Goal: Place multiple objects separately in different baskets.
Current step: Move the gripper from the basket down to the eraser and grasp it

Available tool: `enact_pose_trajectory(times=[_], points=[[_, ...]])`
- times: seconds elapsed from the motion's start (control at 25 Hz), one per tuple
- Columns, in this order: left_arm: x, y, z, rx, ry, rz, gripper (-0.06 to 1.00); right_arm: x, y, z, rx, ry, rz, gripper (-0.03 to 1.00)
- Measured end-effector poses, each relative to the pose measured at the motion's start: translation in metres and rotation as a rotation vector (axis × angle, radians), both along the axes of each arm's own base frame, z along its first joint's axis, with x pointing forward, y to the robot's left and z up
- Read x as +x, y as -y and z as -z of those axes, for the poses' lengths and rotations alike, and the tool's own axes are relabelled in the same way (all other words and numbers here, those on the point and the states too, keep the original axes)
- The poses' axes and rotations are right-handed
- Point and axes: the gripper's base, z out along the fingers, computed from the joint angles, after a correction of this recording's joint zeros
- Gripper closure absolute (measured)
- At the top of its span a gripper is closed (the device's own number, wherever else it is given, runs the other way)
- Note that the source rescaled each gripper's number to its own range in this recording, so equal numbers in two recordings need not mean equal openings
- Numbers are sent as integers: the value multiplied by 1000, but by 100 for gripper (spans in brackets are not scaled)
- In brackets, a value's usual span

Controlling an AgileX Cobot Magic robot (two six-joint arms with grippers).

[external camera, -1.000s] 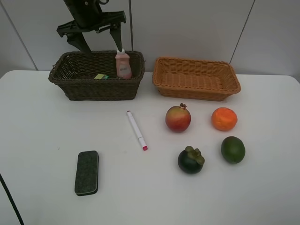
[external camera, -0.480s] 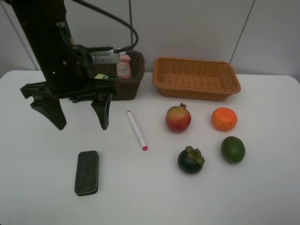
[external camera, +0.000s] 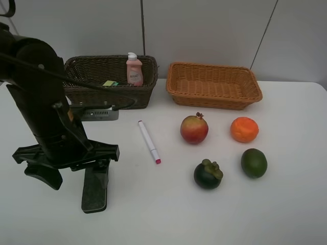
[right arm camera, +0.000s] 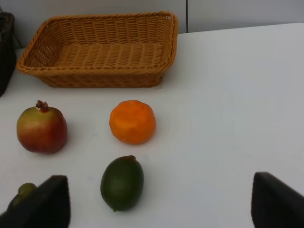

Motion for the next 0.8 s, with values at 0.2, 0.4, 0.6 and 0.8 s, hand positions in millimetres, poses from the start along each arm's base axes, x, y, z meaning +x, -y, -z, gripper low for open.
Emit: enact_pose_trajectory(times=[0.2,0.4,0.6,0.8], points=[[11,4,27,27,14,9,-6,0,0,0,0,0,0,36],[12,4,53,81,-43,18,-6,0,0,0,0,0,0,36],[16,6,66,75,-18,16,-6,0,0,0,0,0,0,36],[20,8,78,74,-5,16,-6,0,0,0,0,0,0,36]])
